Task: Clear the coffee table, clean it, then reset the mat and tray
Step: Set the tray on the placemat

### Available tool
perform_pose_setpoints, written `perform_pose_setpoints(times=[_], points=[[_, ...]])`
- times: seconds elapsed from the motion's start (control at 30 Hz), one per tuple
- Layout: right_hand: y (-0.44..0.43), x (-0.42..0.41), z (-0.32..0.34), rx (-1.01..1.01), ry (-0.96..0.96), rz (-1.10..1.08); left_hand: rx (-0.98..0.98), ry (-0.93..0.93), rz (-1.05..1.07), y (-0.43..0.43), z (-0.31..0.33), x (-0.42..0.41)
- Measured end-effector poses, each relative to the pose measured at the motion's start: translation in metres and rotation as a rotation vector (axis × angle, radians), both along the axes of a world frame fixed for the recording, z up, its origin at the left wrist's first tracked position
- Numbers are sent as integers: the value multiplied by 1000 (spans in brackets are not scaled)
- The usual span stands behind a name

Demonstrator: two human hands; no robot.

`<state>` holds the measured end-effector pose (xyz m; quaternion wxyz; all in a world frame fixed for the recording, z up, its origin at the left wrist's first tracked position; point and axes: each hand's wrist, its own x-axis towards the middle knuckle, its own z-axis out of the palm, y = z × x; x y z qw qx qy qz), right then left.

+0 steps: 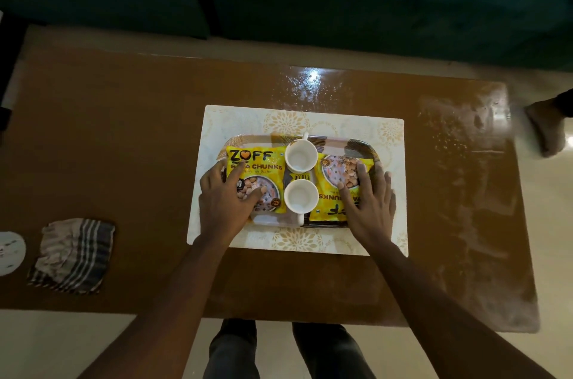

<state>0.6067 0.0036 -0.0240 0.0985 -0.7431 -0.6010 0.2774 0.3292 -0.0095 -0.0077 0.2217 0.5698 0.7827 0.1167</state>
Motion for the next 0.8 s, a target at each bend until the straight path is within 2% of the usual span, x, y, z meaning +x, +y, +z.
perform_pose_setpoints(times=[0.07,0.17,0.23,0.43,0.57,0.8], points=[[-1,-5,10,21,-8,31,-1,27,4,2,9,4],[-2,-19,34,51,48,67,26,-131,60,9,34,14],[-2,-27,48,77,73,111,78,-163,42,11,52,20],[0,-52,105,138,120,273,166,-75,-41,-11,110,26],[-9,-70,147,84,169,397,171,5,-62,-44,155,18],[-36,-122,212,55,181,641,231,111,68,-109,222,-15]])
